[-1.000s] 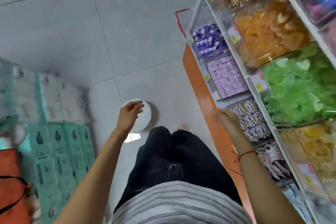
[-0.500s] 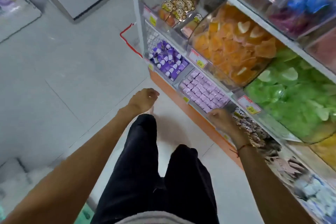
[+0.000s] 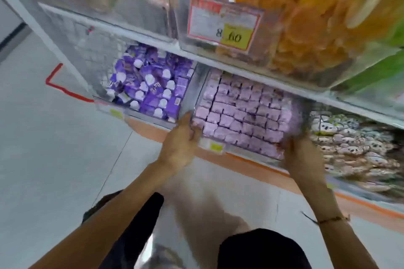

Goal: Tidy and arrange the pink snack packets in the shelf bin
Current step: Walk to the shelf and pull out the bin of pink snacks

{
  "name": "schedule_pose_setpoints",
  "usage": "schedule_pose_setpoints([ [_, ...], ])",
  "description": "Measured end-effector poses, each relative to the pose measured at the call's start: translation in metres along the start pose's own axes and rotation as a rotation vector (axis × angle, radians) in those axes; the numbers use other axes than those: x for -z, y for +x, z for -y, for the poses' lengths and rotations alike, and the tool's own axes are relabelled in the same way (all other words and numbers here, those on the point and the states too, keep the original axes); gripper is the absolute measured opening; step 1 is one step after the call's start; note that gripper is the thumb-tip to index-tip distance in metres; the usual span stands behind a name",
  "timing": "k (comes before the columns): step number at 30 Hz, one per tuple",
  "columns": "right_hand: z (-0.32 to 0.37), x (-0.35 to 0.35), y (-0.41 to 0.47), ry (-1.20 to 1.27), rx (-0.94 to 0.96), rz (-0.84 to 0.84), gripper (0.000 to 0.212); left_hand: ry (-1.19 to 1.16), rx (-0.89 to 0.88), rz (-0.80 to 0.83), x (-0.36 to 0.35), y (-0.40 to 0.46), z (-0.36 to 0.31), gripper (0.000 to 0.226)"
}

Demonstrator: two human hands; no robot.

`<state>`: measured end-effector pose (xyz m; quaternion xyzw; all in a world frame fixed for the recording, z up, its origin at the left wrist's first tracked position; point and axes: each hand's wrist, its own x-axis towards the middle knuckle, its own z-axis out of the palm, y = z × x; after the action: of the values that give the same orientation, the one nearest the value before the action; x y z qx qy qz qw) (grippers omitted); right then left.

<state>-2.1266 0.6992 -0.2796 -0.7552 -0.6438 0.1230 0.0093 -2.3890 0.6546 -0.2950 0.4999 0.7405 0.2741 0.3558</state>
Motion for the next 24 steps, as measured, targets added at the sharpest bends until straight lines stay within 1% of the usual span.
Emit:
schedule_pose_setpoints([
  [2, -0.006, -0.01, 0.002, 0.12, 0.008, -0.194, 0.037, -0.048, -0.146, -0.079, -0.013, 0.004, 0.018, 0.047],
  [4, -0.011, -0.018, 0.002, 0.139, 0.093, -0.338, 0.036, -0.008, -0.288, -0.141, -0.02, 0.014, 0.034, 0.044],
  [6, -0.016, -0.024, 0.003, 0.138, 0.189, -0.411, 0.027, 0.0, -0.39, -0.195, -0.022, 0.022, 0.043, 0.035],
  [8, -0.02, -0.029, 0.005, 0.101, 0.276, -0.488, 0.017, -0.027, -0.497, -0.212, -0.022, 0.027, 0.048, 0.03],
  [10, -0.02, -0.029, 0.004, 0.055, 0.324, -0.563, 0.014, 0.025, -0.569, -0.223, -0.019, 0.029, 0.05, 0.028],
  [12, -0.017, -0.029, 0.002, 0.005, 0.301, -0.558, 0.022, 0.087, -0.568, -0.233, -0.017, 0.028, 0.047, 0.025],
  [14, -0.014, -0.029, 0.001, -0.009, 0.246, -0.52, 0.028, 0.097, -0.537, -0.23, -0.015, 0.024, 0.04, 0.023],
  [17, -0.009, -0.027, -0.003, 0.021, 0.189, -0.497, 0.024, 0.166, -0.476, -0.249, -0.012, 0.021, 0.029, 0.027],
  [20, -0.006, -0.019, -0.003, 0.033, 0.15, -0.472, 0.022, 0.265, -0.437, -0.299, -0.01, 0.028, 0.022, 0.023],
  [24, -0.003, -0.012, 0.005, -0.017, 0.121, -0.413, 0.03, 0.391, -0.424, -0.355, -0.012, 0.042, 0.014, 0.021],
])
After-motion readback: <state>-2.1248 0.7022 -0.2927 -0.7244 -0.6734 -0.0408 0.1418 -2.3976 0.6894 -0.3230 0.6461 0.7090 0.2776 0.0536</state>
